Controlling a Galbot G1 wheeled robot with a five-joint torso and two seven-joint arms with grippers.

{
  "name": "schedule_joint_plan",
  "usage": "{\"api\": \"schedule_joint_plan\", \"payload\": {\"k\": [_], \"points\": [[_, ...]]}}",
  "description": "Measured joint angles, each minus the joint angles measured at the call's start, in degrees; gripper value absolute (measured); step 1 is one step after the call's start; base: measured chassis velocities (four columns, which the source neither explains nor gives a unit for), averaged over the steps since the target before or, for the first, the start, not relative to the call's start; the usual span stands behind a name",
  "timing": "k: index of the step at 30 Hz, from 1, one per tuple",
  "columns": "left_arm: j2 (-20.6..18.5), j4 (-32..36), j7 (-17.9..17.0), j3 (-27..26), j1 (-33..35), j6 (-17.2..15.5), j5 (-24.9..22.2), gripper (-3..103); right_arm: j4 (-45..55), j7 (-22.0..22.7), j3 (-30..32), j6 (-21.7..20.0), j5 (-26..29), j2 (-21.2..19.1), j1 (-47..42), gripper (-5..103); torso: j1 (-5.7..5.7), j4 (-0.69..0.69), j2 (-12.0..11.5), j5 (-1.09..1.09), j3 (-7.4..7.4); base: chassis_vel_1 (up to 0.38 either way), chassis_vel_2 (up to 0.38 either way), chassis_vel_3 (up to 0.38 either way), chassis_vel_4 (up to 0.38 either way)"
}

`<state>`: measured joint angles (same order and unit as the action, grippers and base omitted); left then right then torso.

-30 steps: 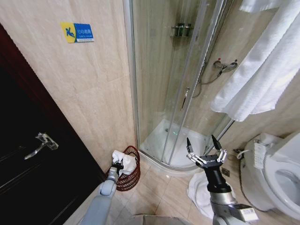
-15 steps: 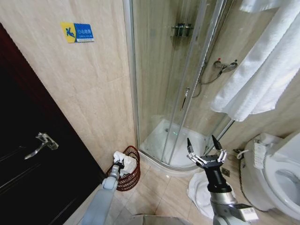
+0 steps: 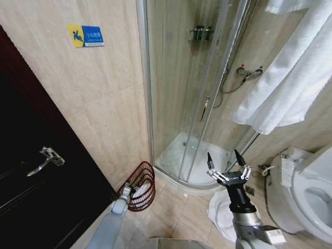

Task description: Discard the used towel into the hamper.

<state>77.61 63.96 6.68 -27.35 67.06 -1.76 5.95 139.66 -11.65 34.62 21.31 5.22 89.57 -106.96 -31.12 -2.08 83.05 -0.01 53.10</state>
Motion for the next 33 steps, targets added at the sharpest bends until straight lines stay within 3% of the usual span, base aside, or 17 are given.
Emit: {"api": "schedule_joint_plan", "payload": {"k": [6,10,14,17,24,33], "points": [[-1.39,11.33,2.12,-2.31,6.26,-5.16,-3.41,98,1.26,0.38,-0.43,-1.08,0.17,-0.2,0.27,100,0.0,-0.01,0.0,0.0,0.0,0.0,0.0,0.0,0.0],[-2.5,23.79,4.63,-6.19,12.53,-11.81,-3.46,100,2.27,0.89,-1.16,-2.25,0.24,-0.17,0.67,100,0.0,0.0,0.01,0.03,-0.01,0.0,0.0,0.0,0.0],[-2.42,28.95,5.55,-8.08,16.05,-12.58,-4.37,100,2.96,1.49,-1.26,-2.56,0.37,-0.25,0.51,100,0.0,-0.01,0.0,0.01,0.0,0.0,0.0,0.0,0.0],[-1.55,34.49,5.66,-9.37,19.71,-12.22,-8.17,100,3.51,2.22,-1.24,-3.16,0.68,-0.38,0.17,100,0.0,0.0,0.01,0.0,-0.01,0.0,0.0,0.0,0.0],[3.93,50.9,5.06,-10.81,28.51,-10.9,-10.94,100,3.58,5.01,0.55,-5.62,3.57,-0.81,-0.39,100,0.01,0.0,0.01,0.02,0.0,0.0,0.0,0.0,0.0],[9.73,60.23,4.14,-9.83,31.49,-9.9,-15.22,100,3.67,7.45,0.8,-6.76,2.85,-0.75,-0.39,100,0.0,0.0,0.01,0.01,0.0,0.0,0.0,0.0,0.0]]}}
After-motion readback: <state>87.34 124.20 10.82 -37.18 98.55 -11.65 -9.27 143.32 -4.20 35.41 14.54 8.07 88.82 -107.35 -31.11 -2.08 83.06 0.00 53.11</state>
